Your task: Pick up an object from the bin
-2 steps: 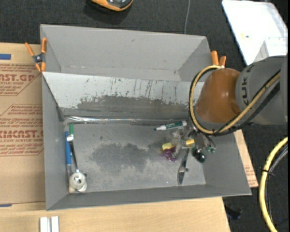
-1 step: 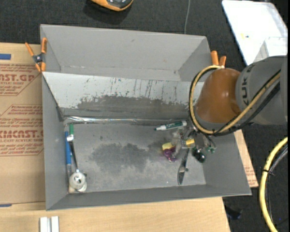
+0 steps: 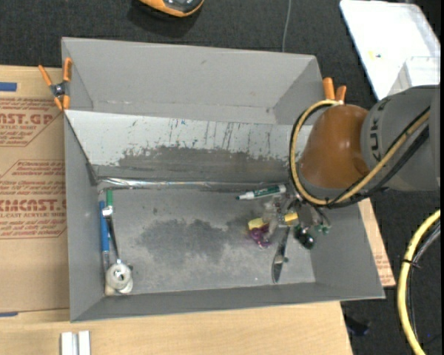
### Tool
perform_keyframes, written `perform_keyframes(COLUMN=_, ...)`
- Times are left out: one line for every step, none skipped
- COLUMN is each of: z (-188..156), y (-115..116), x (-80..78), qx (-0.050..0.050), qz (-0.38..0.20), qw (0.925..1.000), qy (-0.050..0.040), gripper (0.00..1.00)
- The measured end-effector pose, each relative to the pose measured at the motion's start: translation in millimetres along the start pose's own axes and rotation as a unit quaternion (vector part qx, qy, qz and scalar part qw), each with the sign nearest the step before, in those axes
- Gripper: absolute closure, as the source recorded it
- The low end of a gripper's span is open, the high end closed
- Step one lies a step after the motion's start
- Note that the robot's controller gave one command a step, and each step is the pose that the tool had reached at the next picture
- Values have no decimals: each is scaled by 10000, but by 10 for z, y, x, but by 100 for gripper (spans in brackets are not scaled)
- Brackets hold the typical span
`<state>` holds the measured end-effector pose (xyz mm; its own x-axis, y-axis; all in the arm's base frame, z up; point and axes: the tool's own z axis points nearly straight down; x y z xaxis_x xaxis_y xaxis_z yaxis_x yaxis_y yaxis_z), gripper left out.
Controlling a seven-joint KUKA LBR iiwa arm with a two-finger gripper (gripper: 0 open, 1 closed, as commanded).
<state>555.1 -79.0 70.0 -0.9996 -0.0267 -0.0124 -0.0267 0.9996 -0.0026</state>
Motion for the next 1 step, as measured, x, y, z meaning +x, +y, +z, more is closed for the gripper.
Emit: perform_keyframes(z=0, y=0, x=0, qx=0, qz=0, qw=10000, qy=0, gripper=100)
